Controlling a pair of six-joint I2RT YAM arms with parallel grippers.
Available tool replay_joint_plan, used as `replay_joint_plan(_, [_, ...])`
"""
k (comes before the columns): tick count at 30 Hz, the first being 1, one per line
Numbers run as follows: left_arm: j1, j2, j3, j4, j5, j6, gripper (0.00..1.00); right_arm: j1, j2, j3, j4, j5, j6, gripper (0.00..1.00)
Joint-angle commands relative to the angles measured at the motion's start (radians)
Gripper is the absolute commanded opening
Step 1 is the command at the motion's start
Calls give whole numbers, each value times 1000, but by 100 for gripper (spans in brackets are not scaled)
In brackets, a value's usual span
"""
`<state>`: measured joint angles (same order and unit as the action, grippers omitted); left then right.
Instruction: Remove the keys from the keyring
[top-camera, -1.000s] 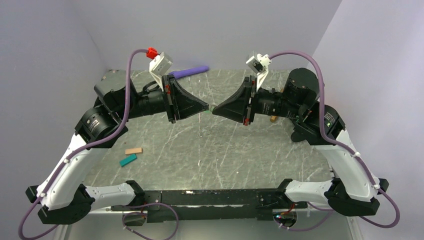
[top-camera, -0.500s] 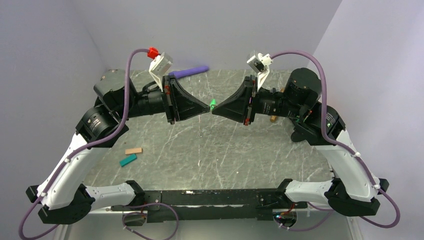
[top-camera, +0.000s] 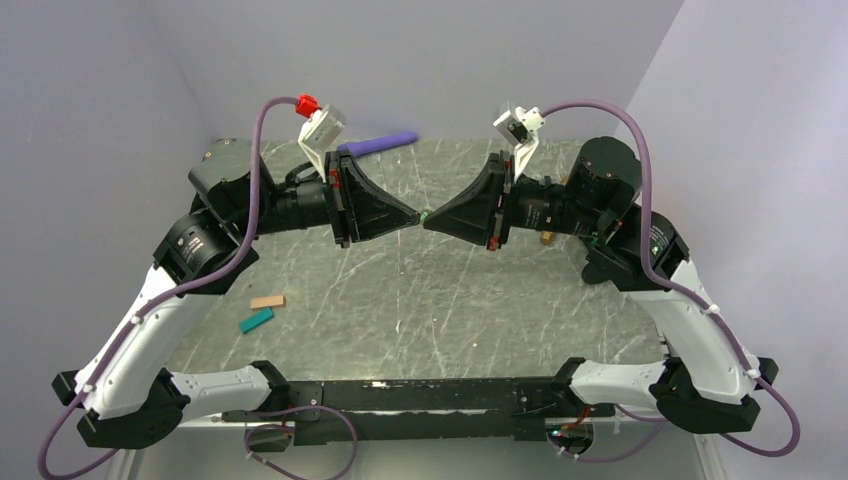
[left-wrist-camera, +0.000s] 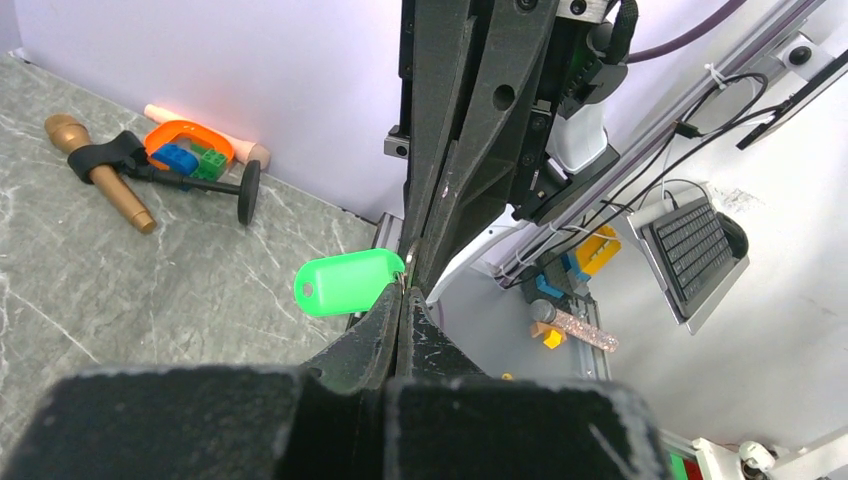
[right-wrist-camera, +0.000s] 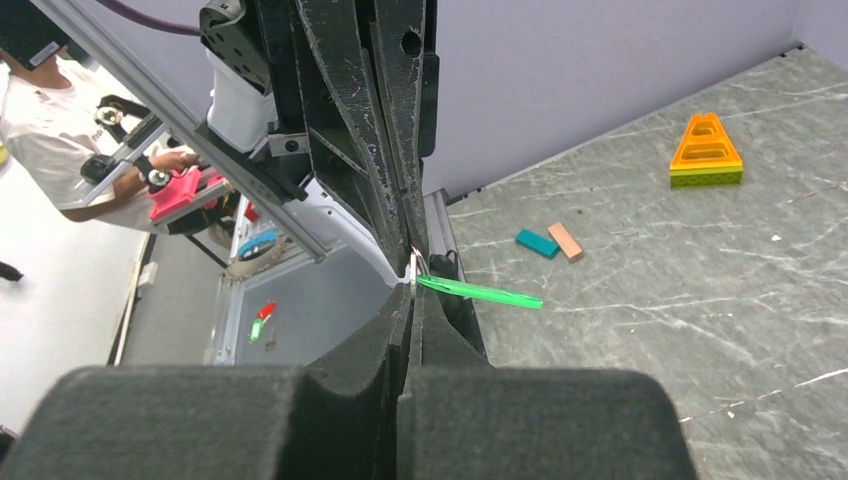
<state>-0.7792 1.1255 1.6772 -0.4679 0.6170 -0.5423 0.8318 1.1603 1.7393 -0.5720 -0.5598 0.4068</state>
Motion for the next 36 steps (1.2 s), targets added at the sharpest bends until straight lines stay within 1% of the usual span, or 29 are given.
replay_joint_plan(1, [-9,11,-1,74,82,-34,0,0,2,-14,95,-1,24,0])
replay_joint_plan(6, [-8,9,-22,117,116,-52,0,0,3,-30,130,-15,46,0])
replay_joint_plan(15, [-9,22,-18,134,154,-62,0,1,1,-35,134,-15,47,0])
replay_joint_plan(20, [-9,20,-47,168,184,-84,0,0,0,-42,142,-13,50,0])
replay_joint_plan(25, [-7,-29,-121,286,135,-131,0,0,-20,-62,167,26,63,0])
replay_joint_plan(28, [-7,-47,-169,425,117,-216,0,0,-44,-110,256,50,111,0])
replay_joint_plan(31, [-7,-55,-191,530,109,-274,0,0,-44,-158,368,37,186,0])
replay_joint_plan(33, [-8,-51,-201,604,127,-328,0,-1,-36,-177,431,18,231,0])
replay_joint_plan(36, [-7,-27,-191,682,156,-381,0,0,-8,-152,453,-10,249,0])
